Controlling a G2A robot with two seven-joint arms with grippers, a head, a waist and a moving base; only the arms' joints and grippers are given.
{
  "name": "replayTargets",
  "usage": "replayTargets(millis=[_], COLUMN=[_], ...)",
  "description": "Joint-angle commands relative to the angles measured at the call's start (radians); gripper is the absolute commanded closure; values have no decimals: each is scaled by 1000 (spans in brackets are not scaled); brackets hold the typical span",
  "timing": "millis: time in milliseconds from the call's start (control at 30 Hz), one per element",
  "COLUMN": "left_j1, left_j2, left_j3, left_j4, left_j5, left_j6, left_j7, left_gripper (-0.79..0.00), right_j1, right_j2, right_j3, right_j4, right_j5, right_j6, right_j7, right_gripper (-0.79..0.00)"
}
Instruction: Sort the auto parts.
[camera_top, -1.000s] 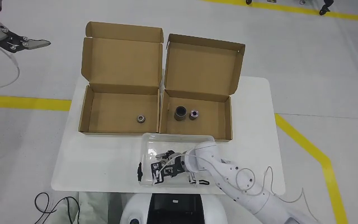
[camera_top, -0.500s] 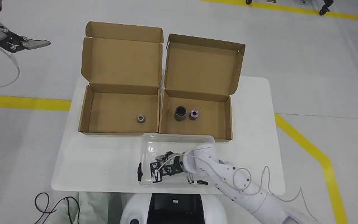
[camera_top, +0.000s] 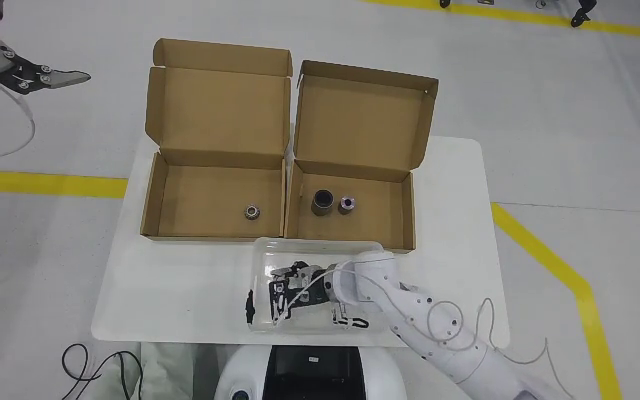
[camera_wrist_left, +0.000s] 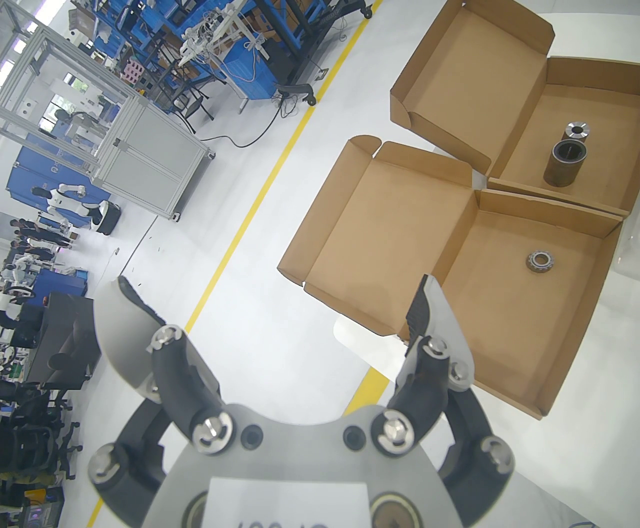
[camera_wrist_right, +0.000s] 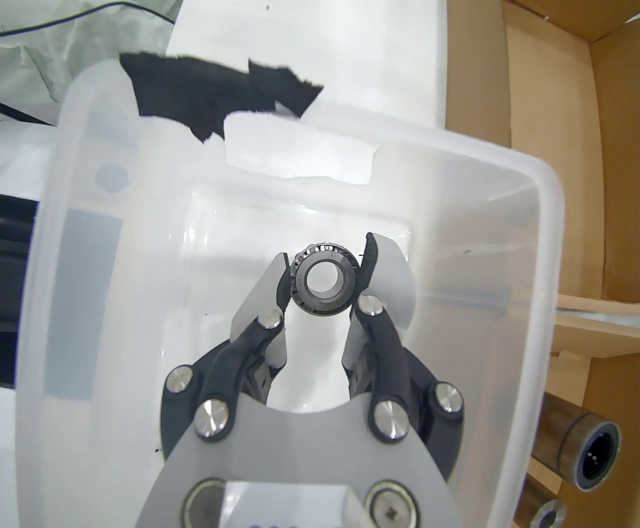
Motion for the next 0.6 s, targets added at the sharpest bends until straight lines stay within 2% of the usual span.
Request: replayTargets(millis=[0, 333, 567], left_j1=[0, 0, 0], left_j2=[0, 0, 0], left_j3=[0, 0, 0], left_j4=[0, 0, 0], left_j5=[0, 0, 0], left_j6=[0, 0, 0], left_j7=[0, 0, 0], left_gripper=[-785, -785, -785], right_j1=[-3, -7, 1], right_j2=[4, 18, 20], right_j3=[12, 81, 107], right_j4=[-14, -71, -131], right_j5=[0, 35, 68], right_j6=[0, 33, 55], right_j7=[-29, -144, -123], right_gripper=[0, 0, 0])
